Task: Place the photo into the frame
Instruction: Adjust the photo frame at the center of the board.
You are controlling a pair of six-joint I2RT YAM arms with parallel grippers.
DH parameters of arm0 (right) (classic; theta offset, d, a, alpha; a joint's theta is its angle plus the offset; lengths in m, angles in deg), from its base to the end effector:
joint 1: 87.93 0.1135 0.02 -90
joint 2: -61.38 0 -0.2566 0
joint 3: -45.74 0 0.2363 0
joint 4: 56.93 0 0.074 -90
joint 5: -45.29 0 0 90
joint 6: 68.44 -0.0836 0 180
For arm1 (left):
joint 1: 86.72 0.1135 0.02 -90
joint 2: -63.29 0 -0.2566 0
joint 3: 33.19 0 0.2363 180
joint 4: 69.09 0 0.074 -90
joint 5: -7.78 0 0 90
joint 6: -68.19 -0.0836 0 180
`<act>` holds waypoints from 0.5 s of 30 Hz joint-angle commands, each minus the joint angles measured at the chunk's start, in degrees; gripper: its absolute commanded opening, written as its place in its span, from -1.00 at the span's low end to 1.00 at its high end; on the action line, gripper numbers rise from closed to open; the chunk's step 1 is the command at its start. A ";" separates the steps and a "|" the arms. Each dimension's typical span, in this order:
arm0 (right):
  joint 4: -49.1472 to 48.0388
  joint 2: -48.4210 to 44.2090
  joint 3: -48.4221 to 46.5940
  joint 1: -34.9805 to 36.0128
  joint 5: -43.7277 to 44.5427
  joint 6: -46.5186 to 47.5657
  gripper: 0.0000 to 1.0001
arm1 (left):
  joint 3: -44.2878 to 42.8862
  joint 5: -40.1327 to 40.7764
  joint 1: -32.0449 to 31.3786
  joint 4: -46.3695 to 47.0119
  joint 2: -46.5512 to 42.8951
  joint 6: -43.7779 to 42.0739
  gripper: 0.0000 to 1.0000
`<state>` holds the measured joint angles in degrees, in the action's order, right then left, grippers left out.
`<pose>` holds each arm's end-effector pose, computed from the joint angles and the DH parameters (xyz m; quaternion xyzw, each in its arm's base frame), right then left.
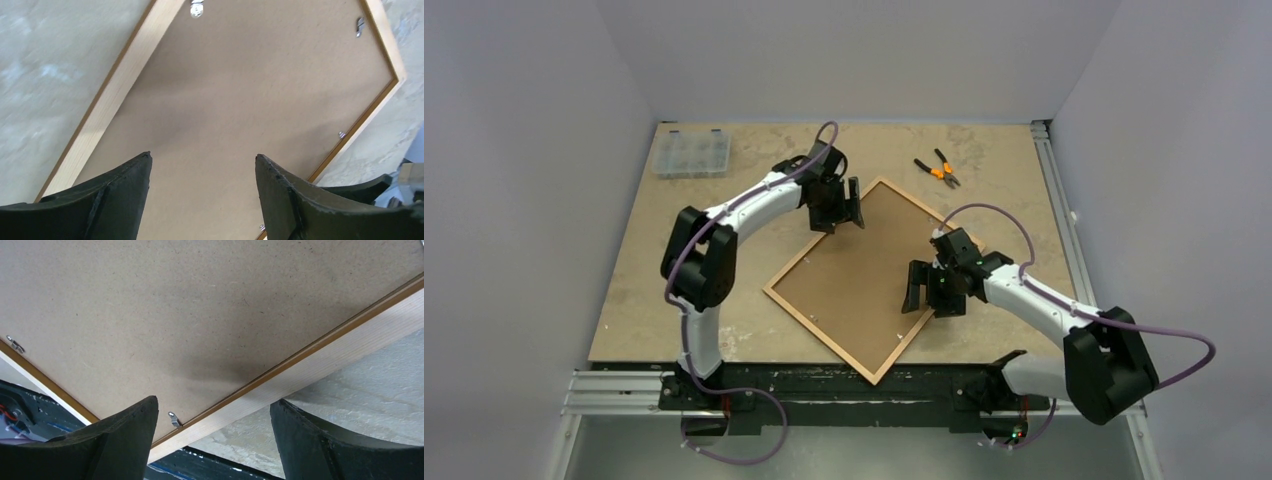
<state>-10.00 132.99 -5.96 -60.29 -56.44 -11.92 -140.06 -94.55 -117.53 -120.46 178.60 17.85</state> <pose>0.1892 0.1183 0.1332 0.0292 0.9743 0.1877 0.1211 0.3702 -0.2416 0.1762 -0.0462 0.9592 -0.2341 0.1517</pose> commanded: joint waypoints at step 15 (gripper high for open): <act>5.84 -7.32 -6.47 0.20 2.31 1.48 0.62 | 42.49 8.45 0.60 -0.23 -37.45 14.17 0.35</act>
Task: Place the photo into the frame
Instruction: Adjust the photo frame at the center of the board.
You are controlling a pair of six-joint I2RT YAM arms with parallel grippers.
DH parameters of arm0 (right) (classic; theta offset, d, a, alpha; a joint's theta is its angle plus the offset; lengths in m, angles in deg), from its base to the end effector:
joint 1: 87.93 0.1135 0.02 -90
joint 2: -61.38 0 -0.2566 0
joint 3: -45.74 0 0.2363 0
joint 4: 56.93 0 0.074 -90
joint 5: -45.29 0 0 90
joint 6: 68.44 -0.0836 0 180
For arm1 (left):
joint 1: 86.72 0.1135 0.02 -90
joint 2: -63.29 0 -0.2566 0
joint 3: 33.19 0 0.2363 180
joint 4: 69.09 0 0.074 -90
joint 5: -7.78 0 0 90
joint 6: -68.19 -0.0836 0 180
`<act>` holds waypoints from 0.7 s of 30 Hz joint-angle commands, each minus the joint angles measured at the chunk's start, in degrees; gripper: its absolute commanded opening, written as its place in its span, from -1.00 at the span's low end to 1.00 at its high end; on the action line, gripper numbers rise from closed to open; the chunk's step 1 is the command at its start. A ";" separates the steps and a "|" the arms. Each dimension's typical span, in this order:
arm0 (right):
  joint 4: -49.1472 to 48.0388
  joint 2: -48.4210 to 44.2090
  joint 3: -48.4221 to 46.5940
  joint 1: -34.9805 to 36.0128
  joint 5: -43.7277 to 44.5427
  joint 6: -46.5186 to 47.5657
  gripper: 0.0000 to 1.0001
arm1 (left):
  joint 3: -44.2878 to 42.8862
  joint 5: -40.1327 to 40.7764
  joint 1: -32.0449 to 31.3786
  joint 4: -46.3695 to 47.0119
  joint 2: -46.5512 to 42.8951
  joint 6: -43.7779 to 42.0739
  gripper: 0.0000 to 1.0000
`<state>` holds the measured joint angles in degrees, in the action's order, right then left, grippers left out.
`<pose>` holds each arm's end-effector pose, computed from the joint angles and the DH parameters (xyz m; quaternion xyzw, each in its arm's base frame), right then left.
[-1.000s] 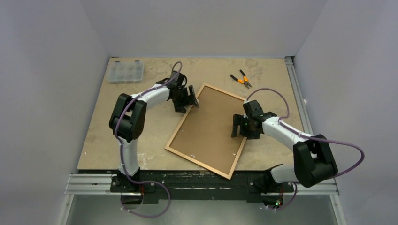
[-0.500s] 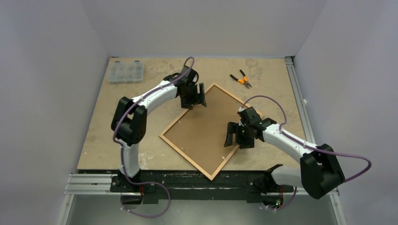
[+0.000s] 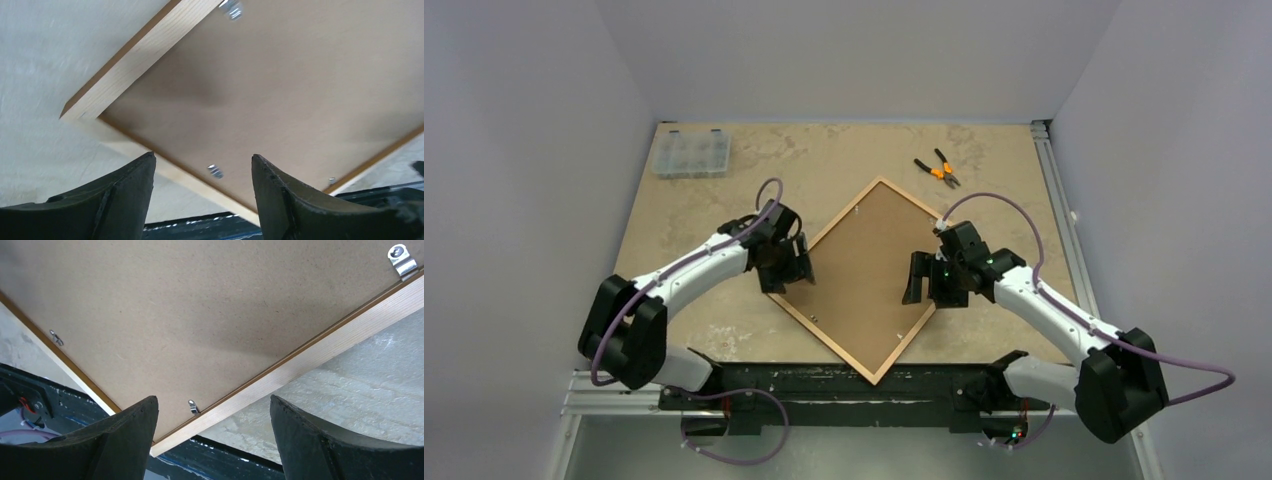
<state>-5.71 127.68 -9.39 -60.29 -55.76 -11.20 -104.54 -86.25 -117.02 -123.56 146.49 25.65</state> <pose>0.1884 0.1167 0.1644 0.0202 0.9667 0.2003 0.1582 0.2423 -0.1484 0.1756 -0.1388 0.9682 -0.1555 0.1380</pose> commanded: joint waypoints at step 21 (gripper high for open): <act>0.12 -0.85 -7.31 -0.07 -2.43 -0.81 0.64 | 9.85 1.05 -0.29 9.30 6.84 5.35 -0.54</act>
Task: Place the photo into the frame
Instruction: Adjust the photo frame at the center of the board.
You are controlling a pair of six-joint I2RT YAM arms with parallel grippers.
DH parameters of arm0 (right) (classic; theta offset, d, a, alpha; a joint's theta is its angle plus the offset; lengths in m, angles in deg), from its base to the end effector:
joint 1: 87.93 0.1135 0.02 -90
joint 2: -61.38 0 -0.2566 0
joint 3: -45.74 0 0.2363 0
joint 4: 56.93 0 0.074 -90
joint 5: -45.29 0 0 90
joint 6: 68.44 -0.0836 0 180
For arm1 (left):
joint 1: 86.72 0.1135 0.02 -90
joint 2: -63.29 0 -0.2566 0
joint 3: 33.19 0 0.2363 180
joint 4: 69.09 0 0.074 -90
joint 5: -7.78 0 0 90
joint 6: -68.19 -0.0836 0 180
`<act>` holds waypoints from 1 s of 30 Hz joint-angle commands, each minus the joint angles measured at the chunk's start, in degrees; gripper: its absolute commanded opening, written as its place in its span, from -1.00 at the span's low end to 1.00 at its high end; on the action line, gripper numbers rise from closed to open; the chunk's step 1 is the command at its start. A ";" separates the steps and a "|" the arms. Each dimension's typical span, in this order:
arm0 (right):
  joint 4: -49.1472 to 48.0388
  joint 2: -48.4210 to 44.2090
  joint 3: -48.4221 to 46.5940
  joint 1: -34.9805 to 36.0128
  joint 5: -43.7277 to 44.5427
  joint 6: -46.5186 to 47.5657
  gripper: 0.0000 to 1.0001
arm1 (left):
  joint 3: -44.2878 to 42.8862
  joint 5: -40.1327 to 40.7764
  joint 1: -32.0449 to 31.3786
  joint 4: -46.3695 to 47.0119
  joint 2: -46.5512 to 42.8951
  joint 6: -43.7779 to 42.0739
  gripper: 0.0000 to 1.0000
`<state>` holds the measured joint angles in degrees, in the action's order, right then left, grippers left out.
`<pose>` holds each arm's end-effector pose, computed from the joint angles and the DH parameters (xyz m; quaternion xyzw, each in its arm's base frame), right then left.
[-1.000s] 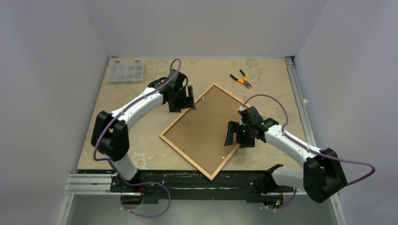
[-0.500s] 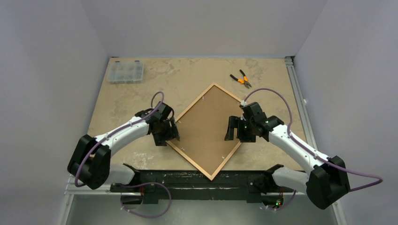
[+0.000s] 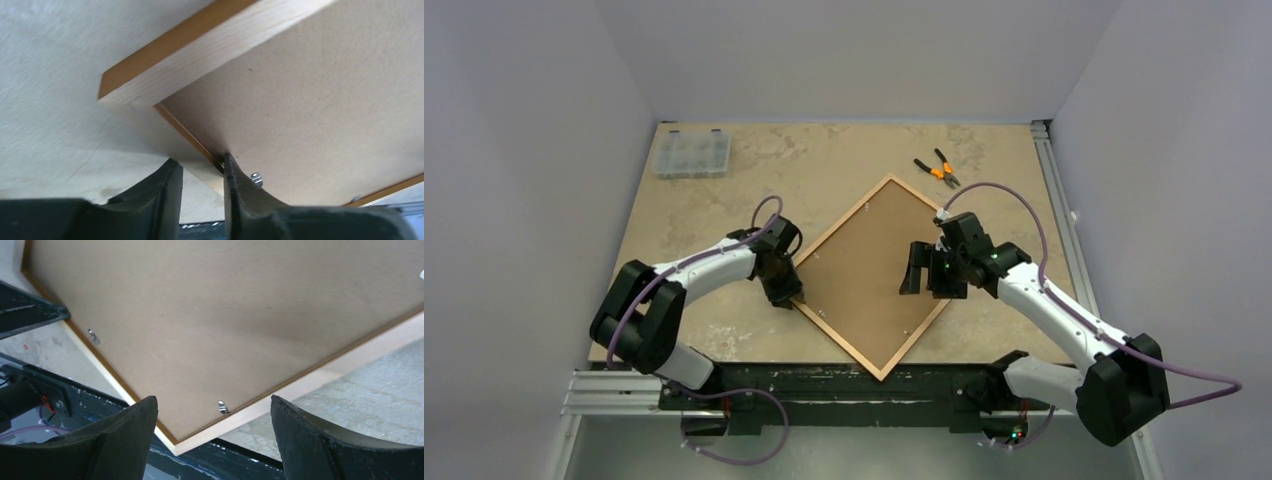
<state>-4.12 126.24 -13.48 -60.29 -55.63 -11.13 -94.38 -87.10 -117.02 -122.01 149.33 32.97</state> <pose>0.1945 0.1197 0.1896 0.0164 0.9582 0.2152 0.1880 0.2123 -0.1323 0.1165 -0.2062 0.9718 -0.1031 0.0498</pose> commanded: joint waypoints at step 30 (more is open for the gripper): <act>0.99 7.17 -3.78 -28.19 8.43 4.16 0.92 | -6.57 -5.79 4.06 6.87 -0.04 -13.57 0.32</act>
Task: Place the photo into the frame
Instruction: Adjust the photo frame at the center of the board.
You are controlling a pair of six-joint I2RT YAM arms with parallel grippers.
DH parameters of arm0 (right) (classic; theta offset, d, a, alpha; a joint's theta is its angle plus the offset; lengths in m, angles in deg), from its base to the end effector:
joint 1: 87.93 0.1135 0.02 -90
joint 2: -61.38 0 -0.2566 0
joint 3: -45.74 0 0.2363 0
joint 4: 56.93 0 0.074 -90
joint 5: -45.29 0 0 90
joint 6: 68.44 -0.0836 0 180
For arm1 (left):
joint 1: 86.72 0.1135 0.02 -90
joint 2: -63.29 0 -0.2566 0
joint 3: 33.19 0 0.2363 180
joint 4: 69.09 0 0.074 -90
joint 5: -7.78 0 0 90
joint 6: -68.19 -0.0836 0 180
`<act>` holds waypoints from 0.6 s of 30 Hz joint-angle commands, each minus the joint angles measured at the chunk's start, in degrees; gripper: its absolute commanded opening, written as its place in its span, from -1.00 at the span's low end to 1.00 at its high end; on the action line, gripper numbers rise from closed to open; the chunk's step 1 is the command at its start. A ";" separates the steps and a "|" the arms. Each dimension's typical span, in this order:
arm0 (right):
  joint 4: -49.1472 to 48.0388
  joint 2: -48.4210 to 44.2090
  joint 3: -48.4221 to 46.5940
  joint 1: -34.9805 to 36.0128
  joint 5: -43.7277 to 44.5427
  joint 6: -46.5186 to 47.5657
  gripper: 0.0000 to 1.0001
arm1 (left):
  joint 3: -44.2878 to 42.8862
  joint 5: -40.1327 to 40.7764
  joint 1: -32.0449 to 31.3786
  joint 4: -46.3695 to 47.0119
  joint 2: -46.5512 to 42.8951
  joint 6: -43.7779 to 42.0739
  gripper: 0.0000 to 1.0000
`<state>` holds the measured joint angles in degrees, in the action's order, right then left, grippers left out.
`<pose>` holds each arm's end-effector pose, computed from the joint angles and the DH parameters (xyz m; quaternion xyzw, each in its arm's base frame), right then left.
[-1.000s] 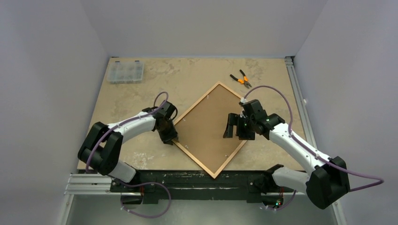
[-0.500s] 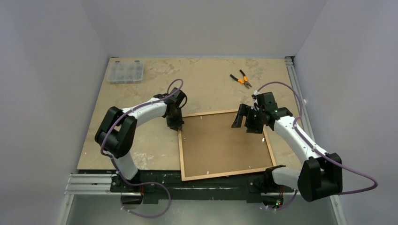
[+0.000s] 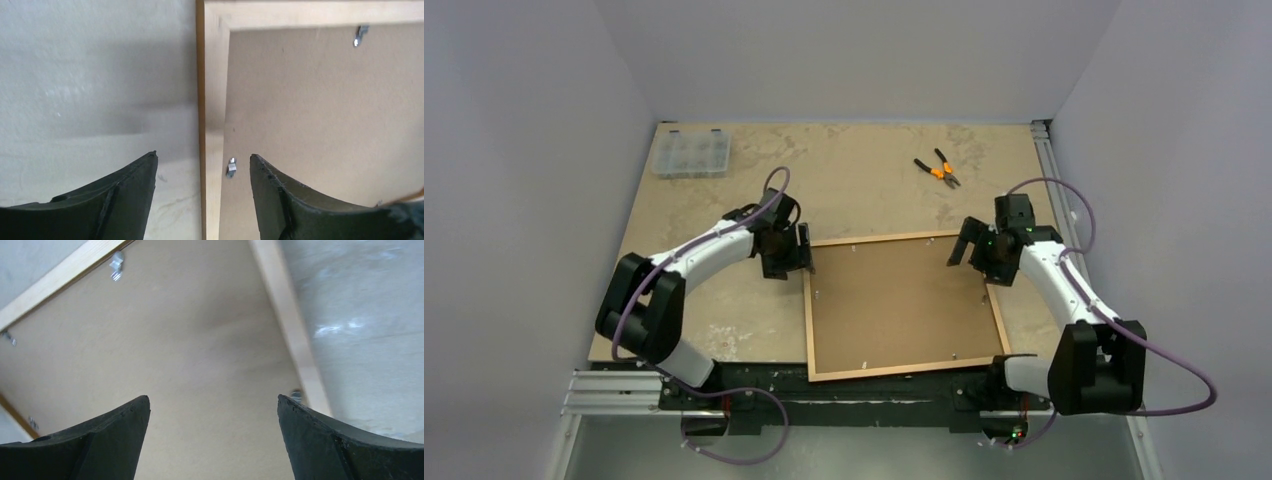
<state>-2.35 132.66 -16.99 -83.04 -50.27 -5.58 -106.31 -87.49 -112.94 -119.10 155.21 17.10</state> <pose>0.2408 0.0287 0.1812 0.1764 0.9554 0.1094 0.2100 0.2739 -0.1435 0.1472 -0.1001 0.9768 -0.1369 0.1305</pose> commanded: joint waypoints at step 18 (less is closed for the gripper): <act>-9.15 14.52 6.00 -15.47 -13.14 2.61 0.88 | 16.03 -19.01 0.09 24.42 -4.18 12.59 0.34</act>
<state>-6.80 144.05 -13.48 -98.85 -56.29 -4.53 -89.16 -104.83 -112.94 -100.22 148.85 27.27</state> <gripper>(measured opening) 0.948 0.669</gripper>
